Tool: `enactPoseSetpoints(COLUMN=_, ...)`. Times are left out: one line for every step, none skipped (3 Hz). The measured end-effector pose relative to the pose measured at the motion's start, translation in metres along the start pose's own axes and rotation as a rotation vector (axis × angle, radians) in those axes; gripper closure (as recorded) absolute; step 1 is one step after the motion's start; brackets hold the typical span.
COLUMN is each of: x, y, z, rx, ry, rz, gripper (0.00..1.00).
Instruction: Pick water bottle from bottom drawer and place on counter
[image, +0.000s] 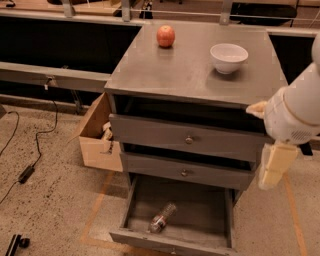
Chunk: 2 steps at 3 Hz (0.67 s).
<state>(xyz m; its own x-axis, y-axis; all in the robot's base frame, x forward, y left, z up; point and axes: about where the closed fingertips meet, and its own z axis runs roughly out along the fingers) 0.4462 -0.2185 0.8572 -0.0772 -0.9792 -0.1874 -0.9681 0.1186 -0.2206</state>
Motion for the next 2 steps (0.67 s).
enactPoseSetpoints(x=-0.001, y=0.025, z=0.080, rx=-0.028, ry=-0.054, rz=-0.174, gripper=0.00)
enactPoseSetpoints(x=-0.017, y=0.045, z=0.135, rx=-0.011, ry=-0.107, rz=-0.365, gripper=0.00)
